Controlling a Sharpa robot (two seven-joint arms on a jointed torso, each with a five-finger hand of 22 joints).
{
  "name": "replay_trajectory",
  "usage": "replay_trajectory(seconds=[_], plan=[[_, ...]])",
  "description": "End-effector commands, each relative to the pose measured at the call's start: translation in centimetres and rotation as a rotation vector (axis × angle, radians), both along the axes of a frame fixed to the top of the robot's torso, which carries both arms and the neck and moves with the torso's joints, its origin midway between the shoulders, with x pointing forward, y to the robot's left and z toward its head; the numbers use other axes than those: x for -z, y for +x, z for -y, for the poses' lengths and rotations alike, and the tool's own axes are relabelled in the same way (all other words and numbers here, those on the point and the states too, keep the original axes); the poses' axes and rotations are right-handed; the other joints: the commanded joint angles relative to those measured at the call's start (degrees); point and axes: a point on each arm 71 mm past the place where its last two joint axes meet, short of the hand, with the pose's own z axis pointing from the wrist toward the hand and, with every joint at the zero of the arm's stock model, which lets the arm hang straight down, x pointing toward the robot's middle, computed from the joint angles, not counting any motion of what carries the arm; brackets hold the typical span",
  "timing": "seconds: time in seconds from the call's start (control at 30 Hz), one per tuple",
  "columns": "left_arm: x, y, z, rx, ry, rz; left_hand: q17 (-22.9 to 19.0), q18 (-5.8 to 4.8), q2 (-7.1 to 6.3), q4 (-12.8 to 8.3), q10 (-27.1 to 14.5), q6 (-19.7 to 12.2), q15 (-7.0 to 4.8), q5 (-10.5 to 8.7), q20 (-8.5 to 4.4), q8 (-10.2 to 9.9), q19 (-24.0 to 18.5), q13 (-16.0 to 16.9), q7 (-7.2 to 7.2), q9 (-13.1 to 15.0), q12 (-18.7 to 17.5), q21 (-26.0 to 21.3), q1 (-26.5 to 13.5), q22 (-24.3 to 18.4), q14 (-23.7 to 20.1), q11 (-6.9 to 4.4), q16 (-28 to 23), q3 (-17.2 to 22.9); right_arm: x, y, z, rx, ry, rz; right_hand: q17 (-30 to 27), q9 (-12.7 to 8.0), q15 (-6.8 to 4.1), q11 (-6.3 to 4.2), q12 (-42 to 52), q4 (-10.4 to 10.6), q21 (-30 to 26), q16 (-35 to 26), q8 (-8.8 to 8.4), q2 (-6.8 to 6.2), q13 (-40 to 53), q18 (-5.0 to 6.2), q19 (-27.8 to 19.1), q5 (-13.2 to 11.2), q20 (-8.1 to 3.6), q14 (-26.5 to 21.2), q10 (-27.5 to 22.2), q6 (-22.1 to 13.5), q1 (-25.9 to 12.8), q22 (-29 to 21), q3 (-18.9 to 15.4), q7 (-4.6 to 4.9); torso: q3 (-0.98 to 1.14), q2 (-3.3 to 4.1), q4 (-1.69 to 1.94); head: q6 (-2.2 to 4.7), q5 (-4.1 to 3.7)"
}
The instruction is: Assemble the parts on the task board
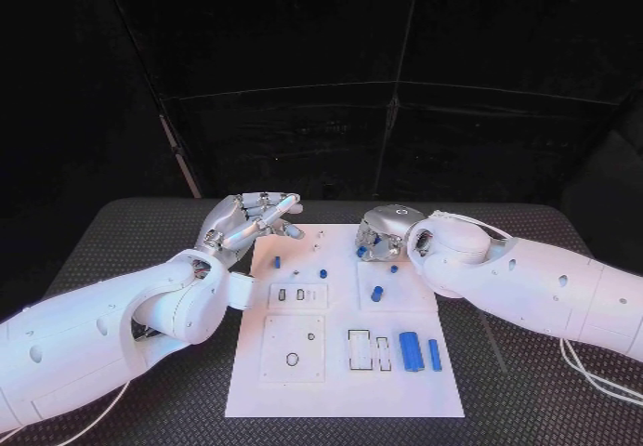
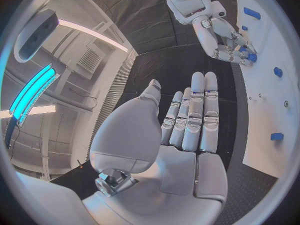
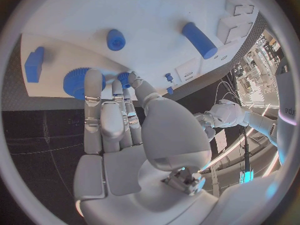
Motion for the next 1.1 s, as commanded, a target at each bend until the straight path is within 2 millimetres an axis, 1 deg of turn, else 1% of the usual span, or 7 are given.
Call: replay_trajectory(seconds=[0.03, 0.27, 0.53, 0.7, 0.87, 0.93, 1.1], plan=[[-0.1, 0.0, 0.1, 0.016, 0.000, 0.005, 0.1, 0.57, 0.54, 0.0, 0.4, 0.4, -0.02, 0.21, -0.02, -0.2, 0.6, -0.1, -0.13, -0.1, -0.3, 0.2, 0.2, 0.1, -0.5, -0.02, 0.2, -0.4, -0.2, 0.0, -0.2, -0.013, -0.005, 0.008, 0.8, 0.0, -0.34, 0.08, 0.1, 0.1, 0.9, 0.7, -0.14, 0.01, 0.1, -0.44, 0.1, 0.0, 0.15, 2.1, 0.6, 0.3, -0.5, 0.9, 0.8, -0.14, -0.02, 0.14, 0.09, -0.02, -0.03], [-0.1, 0.0, 0.1, 0.017, 0.000, 0.004, 0.1, 0.57, 0.57, 0.0, 0.4, 0.4, -0.01, 0.21, -0.03, -0.3, 0.6, -0.1, -0.13, -0.1, -0.4, 0.3, 0.2, 0.1, -0.5, -0.01, 0.2, -0.5, 0.1, 0.2, -0.3, -0.014, -0.021, -0.011, 2.2, 0.1, -0.23, 0.18, 0.2, 0.3, 2.5, 2.0, 0.27, 0.06, 0.2, -0.60, 0.1, -0.2, 0.19, 2.1, 1.1, 1.6, -0.5, 2.6, 2.5, -0.16, 0.03, 0.35, 0.06, -0.11, -0.05], [-0.1, -0.1, 0.2, 0.021, 0.000, 0.002, 0.2, 0.56, 0.61, -0.1, 0.4, 0.4, 0.00, 0.21, -0.03, -0.3, 0.6, -0.1, -0.12, -0.1, -0.5, 0.3, 0.3, 0.1, -0.6, 0.00, 0.2, -0.5, 0.3, 0.4, -0.5, -0.015, -0.030, -0.022, 3.3, 0.3, 0.00, 0.48, 0.2, 0.4, 4.1, 3.1, 1.05, 0.67, 0.3, -0.77, 0.0, -1.8, 0.37, 2.0, 1.6, 4.4, 0.2, 4.3, 5.2, 0.40, 0.05, 0.53, 0.19, -0.35, -0.02], [-0.1, 0.0, 0.1, 0.020, 0.001, 0.001, 0.2, 0.56, 0.62, -0.1, 0.4, 0.4, 0.00, 0.20, -0.03, -0.4, 0.6, -0.1, -0.11, -0.1, -0.5, 0.3, 0.3, 0.1, -0.6, 0.01, 0.2, -0.5, 0.3, 0.4, -0.6, -0.019, -0.026, -0.019, 4.2, 0.2, 0.06, 0.48, 0.2, 0.8, 5.5, 3.9, 1.07, 0.52, 0.5, -0.88, 0.0, -2.1, 0.51, 2.0, 1.9, 5.8, 0.2, 5.8, 7.4, 0.36, 0.04, 0.52, 0.08, -0.55, 0.07], [-0.1, -0.1, 0.0, 0.019, 0.002, 0.000, 0.3, 0.52, 0.68, -0.1, 0.4, 0.4, 0.04, 0.20, -0.03, -0.5, 0.6, -0.1, -0.03, -0.1, -0.7, 0.4, 0.3, 0.2, -0.7, 0.06, 0.2, -0.6, -0.2, -0.1, -0.8, -0.043, 0.016, 0.009, 4.8, 0.3, -0.10, 0.24, 0.3, 1.3, 6.5, 4.5, 1.42, 0.53, 0.6, -0.94, 0.0, -2.0, 0.44, 2.0, 2.3, 7.1, 0.2, 6.7, 8.8, 0.01, 0.05, 0.55, 0.08, -0.63, 0.08], [-0.1, -0.1, -0.1, 0.018, 0.003, -0.001, 0.3, 0.52, 0.68, -0.1, 0.4, 0.4, 0.04, 0.20, -0.03, -0.5, 0.6, -0.1, -0.03, -0.1, -0.7, 0.4, 0.3, 0.2, -0.7, 0.06, 0.2, -0.6, -0.6, -0.4, -1.0, -0.057, 0.045, 0.030, 5.0, 0.3, -0.16, 0.16, 0.3, 1.5, 8.2, 4.7, 1.45, 0.42, 0.7, -1.38, 1.1, -1.9, 0.39, 2.0, 2.5, 7.4, 0.1, 9.4, 9.2, -0.08, 0.04, 0.59, 0.10, -0.48, 0.08], [-0.1, -0.1, -0.3, 0.016, 0.005, -0.002, 0.4, 0.50, 0.71, -0.2, 0.3, 0.4, 0.07, 0.20, -0.02, -0.6, 0.5, -0.1, 0.02, -0.2, -0.8, 0.4, 0.3, 0.2, -0.8, 0.10, 0.1, -0.7, -1.4, -0.9, -1.5, -0.057, 0.110, 0.088, 5.6, 0.2, -0.15, 0.18, 0.1, 2.0, 9.3, 5.2, 1.26, 0.37, 0.7, -1.54, 1.5, -2.4, 0.35, 2.1, 2.3, 7.6, 0.2, 10.6, 10.3, -0.06, -0.07, 0.59, 0.13, -0.33, 0.08]])
